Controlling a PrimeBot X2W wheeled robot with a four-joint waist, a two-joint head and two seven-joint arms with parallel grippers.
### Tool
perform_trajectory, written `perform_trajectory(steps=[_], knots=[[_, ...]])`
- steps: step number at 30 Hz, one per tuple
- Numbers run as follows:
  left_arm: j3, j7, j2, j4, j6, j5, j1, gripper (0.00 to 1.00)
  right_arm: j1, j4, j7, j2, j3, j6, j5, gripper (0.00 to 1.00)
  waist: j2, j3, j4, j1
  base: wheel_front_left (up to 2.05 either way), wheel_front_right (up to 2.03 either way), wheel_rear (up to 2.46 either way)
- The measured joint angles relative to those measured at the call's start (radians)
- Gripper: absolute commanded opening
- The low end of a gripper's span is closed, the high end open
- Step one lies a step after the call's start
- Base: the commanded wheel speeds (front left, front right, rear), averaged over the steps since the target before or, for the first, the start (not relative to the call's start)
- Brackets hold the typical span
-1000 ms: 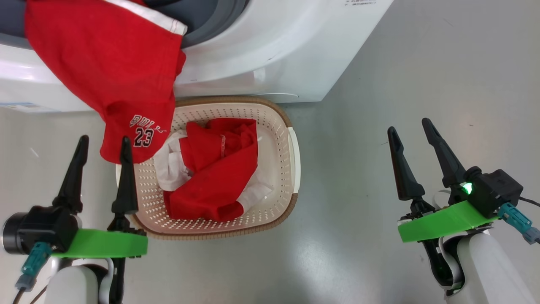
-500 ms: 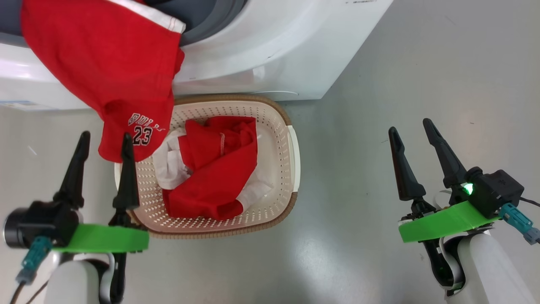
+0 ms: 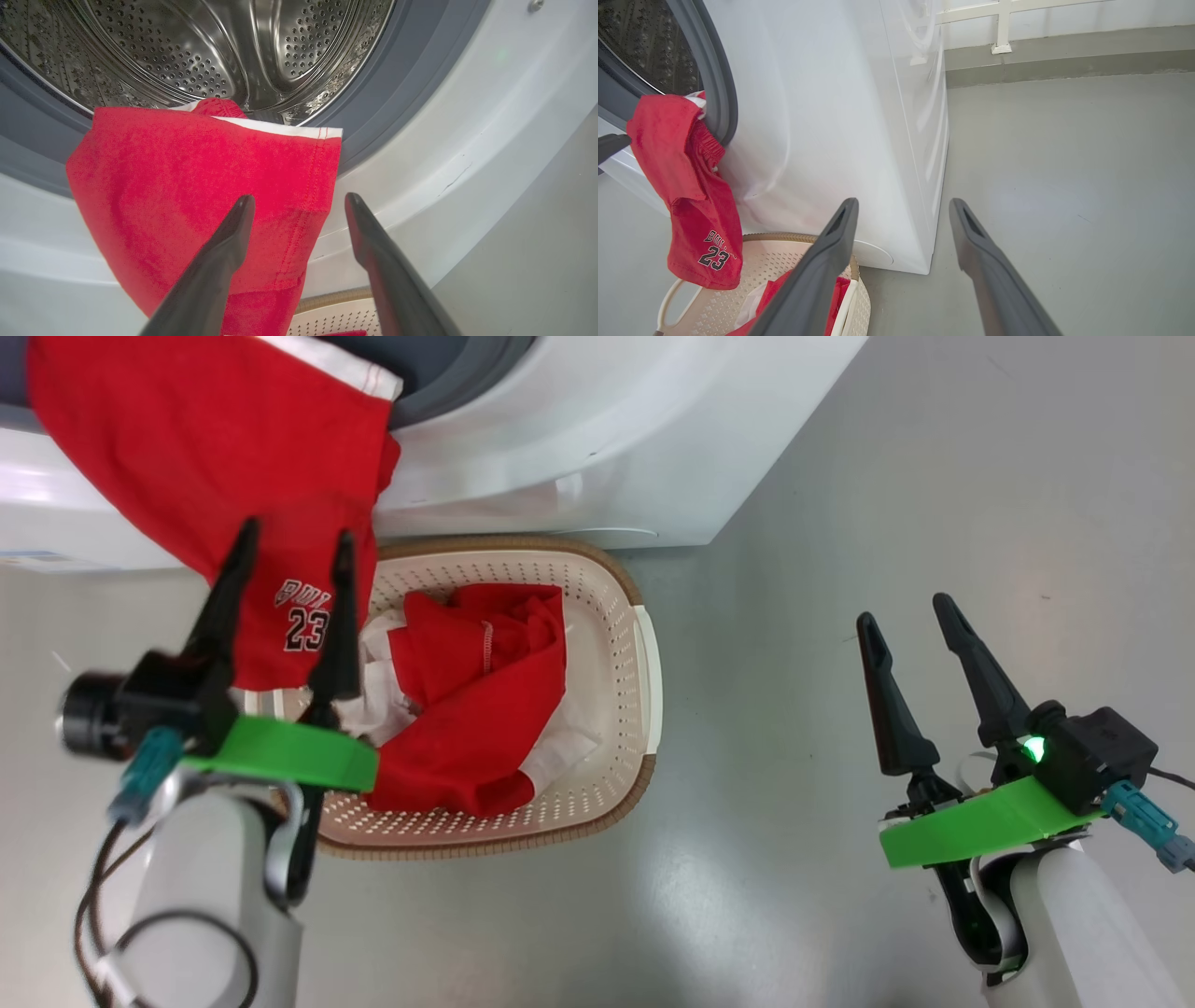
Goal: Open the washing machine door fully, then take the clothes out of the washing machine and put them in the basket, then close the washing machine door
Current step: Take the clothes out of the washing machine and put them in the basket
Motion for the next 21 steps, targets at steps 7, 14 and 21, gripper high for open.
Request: perform_trajectory(steps=[7, 14, 21], knots=[[-0.041, 0.0, -0.003, 0.13, 0.005, 0.031, -0.114, 1.0, -0.012, -0.001, 0.0, 0.0, 0.003, 0.0, 0.0, 1.0, 0.0, 0.014, -0.007, 0.0, 0.0, 0.0, 0.0], [-0.058, 0.0, -0.004, 0.251, 0.023, 0.047, -0.205, 1.0, -0.013, -0.001, 0.0, 0.0, 0.007, 0.0, 0.002, 1.0, 0.0, 0.024, -0.017, 0.0, 0.0, 0.0, 0.0], [-0.062, 0.0, 0.005, 0.341, 0.046, 0.073, -0.27, 1.0, -0.016, -0.001, 0.0, 0.0, 0.011, 0.0, 0.008, 1.0, 0.0, 0.028, -0.031, 0.0, 0.0, 0.0, 0.0]])
